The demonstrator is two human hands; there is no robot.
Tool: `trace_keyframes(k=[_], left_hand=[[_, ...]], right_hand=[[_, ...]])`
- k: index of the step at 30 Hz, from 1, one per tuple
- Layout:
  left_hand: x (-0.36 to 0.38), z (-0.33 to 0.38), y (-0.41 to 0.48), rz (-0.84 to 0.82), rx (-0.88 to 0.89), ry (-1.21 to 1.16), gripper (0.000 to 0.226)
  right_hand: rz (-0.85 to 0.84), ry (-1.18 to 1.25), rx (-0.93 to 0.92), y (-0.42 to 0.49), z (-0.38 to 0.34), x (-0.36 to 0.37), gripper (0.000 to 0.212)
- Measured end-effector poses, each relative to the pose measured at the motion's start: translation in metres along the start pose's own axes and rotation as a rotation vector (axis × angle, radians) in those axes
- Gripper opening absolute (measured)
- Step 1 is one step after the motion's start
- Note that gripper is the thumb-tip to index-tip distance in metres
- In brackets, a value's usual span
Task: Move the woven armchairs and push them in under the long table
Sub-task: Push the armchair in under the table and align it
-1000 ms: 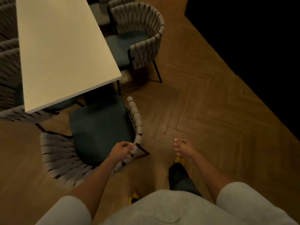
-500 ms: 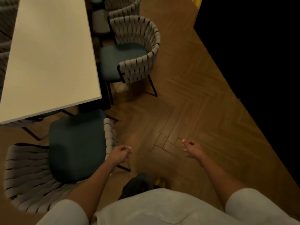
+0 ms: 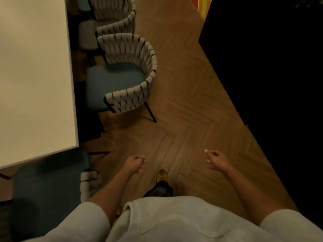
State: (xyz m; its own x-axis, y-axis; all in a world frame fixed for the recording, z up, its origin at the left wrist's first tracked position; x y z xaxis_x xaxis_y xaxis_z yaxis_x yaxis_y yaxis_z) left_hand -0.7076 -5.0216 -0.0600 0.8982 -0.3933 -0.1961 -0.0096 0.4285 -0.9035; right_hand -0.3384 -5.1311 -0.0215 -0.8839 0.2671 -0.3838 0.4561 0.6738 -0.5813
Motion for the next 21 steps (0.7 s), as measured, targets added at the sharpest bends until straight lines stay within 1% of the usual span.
trace_keyframes(k=[2, 4, 6, 9, 12, 16, 21], left_hand=[[0.013, 0.050, 0.016, -0.038, 0.027, 0.028, 0.016], [0.025, 0.099, 0.029, -0.067, 0.043, 0.065, 0.017], [0.035, 0.145, 0.035, -0.077, 0.070, 0.080, 0.016], [0.046, 0.204, 0.053, -0.071, 0.081, 0.040, 0.015], [0.045, 0.247, 0.074, -0.053, 0.059, 0.010, 0.015], [0.041, 0.293, 0.100, -0.009, 0.001, -0.055, 0.015], [0.038, 0.338, 0.133, 0.099, -0.078, -0.174, 0.016]], right_hand=[[0.040, 0.010, -0.029, 0.033, -0.027, -0.021, 0.019], [0.088, 0.040, -0.036, 0.065, -0.052, -0.036, 0.023], [0.088, 0.052, -0.022, 0.092, -0.069, -0.043, 0.025], [0.063, 0.050, -0.009, 0.136, -0.092, -0.048, 0.031], [0.003, 0.028, 0.013, 0.184, -0.120, -0.046, 0.029], [-0.112, -0.015, -0.005, 0.263, -0.178, -0.042, 0.022], [-0.315, -0.134, -0.069, 0.374, -0.257, -0.037, 0.028]])
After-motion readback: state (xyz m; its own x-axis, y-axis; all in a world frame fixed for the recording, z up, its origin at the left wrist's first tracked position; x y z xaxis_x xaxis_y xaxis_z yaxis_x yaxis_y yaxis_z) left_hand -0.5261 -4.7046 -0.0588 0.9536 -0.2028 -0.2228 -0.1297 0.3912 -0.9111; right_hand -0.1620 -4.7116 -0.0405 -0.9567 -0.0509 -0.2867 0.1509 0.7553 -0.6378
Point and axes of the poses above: each hand's wrist, its own y-axis towards the middle knuckle, its own x-axis out of the palm, z = x × y, the point moved 5 cm from there along y, towards the middle knuckle, and after that the axes turned 12 degrees about -x, right-handed, at the moved point
